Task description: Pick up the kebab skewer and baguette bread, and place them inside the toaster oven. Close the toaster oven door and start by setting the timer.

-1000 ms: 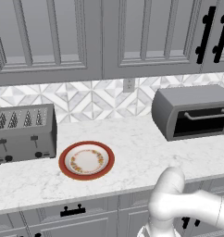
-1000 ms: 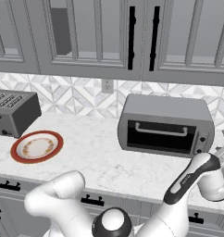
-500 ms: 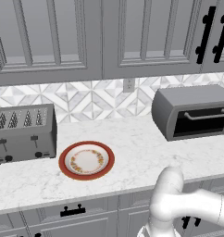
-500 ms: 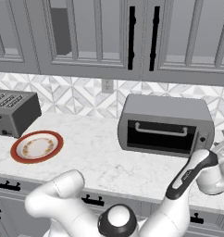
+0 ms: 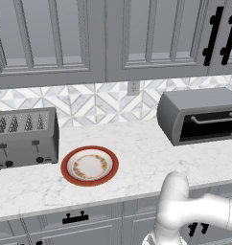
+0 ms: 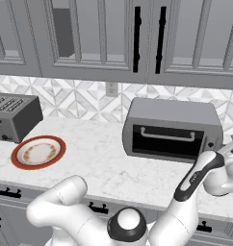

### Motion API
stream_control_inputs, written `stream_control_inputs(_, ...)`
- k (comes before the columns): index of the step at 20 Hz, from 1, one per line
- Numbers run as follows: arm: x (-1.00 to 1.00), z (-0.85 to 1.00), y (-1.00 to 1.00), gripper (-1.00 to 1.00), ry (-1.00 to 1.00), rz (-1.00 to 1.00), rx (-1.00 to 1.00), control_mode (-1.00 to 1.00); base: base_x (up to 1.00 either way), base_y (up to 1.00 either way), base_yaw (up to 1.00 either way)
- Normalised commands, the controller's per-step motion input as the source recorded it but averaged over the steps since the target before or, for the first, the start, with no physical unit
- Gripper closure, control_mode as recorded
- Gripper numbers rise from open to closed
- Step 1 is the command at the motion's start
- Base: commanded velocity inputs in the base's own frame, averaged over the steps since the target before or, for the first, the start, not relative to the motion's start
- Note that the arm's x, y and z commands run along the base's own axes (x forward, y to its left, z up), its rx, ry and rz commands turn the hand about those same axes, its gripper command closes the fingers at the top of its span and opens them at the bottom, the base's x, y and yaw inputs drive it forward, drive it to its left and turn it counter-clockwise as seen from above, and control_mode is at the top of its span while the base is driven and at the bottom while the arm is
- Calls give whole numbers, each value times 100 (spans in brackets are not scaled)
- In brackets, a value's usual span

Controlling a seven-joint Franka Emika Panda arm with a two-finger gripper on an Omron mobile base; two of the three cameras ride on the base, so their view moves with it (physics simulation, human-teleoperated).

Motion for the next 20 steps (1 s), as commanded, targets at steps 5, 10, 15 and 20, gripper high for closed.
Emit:
stream_control_inputs(5,-8,-1,0,-100,-4,0,3,-100,0,0,0)
stream_control_inputs(10,1,-29,2,-100,0,0,1,-100,0,0,0)
stream_control_inputs(15,0,-50,9,-100,0,-1,3,-100,0,0,0)
stream_control_inputs(20,0,-16,1,-100,-1,-2,3,-100,0,0,0)
